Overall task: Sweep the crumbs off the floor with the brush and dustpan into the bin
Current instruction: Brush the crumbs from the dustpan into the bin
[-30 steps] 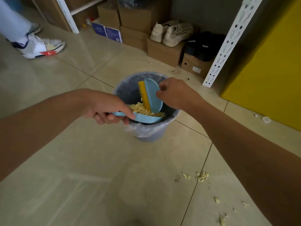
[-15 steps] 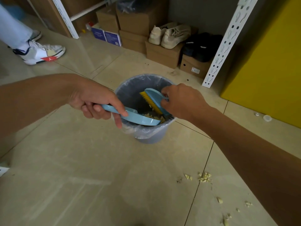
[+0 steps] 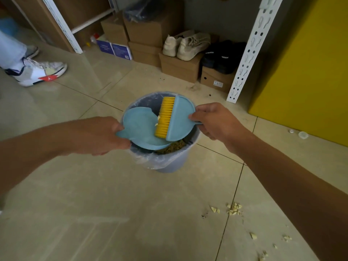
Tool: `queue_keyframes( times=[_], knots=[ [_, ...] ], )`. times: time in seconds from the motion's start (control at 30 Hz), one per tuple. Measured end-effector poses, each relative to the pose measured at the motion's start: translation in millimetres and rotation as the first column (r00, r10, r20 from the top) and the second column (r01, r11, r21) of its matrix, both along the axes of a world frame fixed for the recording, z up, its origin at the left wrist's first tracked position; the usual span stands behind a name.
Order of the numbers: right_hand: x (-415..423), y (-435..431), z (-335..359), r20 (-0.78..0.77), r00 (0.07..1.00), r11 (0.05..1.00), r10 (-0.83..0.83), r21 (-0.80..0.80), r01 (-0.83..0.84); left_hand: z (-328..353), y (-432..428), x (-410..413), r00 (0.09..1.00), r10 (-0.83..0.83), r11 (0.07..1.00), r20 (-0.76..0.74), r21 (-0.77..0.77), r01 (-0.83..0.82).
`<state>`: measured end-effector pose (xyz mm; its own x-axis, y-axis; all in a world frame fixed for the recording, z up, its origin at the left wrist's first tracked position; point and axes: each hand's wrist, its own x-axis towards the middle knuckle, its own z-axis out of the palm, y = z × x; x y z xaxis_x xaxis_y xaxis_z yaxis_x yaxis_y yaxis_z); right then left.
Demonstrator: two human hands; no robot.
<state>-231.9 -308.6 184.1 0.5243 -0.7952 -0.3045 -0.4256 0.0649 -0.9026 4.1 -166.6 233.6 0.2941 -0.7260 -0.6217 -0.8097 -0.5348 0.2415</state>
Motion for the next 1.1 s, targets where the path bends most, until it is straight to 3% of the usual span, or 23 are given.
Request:
queue_keyframes(
  times=[0.03, 0.07, 0.13, 0.2, 0.3, 0.4, 0.7, 0.83, 0.93, 1.03, 1.1],
  knots=[
    [-5, 2, 0, 0.054, 0.998, 0.999, -0.023, 0.027, 0.022, -5, 7, -1, 1.000, -0.007, 0.999, -0.010, -0.040, 0.007],
    [-9, 5, -1, 0.033, 0.999, 0.999, -0.003, -0.053, 0.005, -10, 13, -2, 1.000, -0.013, 0.998, -0.024, -0.069, 0.011],
    [-13, 13, -3, -0.161, 0.984, 0.909, 0.072, -0.396, -0.131, -18, 22, -6, 0.999, -0.012, 0.994, -0.047, -0.105, 0.007],
    [-10, 21, -1, -0.179, 0.979, 0.800, 0.100, -0.570, -0.186, -24, 27, -8, 0.996, 0.017, 0.993, -0.091, -0.116, -0.027],
    [2, 30, 2, -0.263, 0.951, 0.691, 0.161, -0.658, -0.299, -27, 25, -10, 0.989, 0.065, 0.992, -0.135, -0.103, -0.079],
    [11, 34, -1, -0.317, 0.942, 0.591, 0.110, -0.742, -0.318, -25, 16, -10, 0.992, 0.081, 0.991, -0.102, -0.100, -0.091],
    [13, 32, -14, -0.357, 0.933, 0.635, 0.047, -0.710, -0.303, -20, 9, -9, 0.968, 0.176, 0.983, -0.177, -0.023, -0.183],
    [-5, 19, -5, -0.072, 0.995, 0.840, -0.063, -0.543, 0.014, -22, 18, -6, 0.945, 0.190, 0.976, -0.266, -0.056, -0.212],
    [-35, 15, -5, 0.146, 0.973, 0.953, -0.180, -0.220, 0.209, -28, 36, -13, 0.931, 0.134, 0.954, -0.339, -0.210, -0.214],
    [-77, 13, -7, 0.345, 0.888, 0.952, -0.305, 0.114, 0.283, -34, 60, -19, 0.922, 0.082, 0.934, -0.380, -0.293, -0.203],
    [-114, 10, -8, 0.311, 0.863, 0.911, -0.399, 0.246, 0.332, -44, 76, -26, 0.931, -0.021, 0.929, -0.365, -0.352, -0.117]
  ],
)
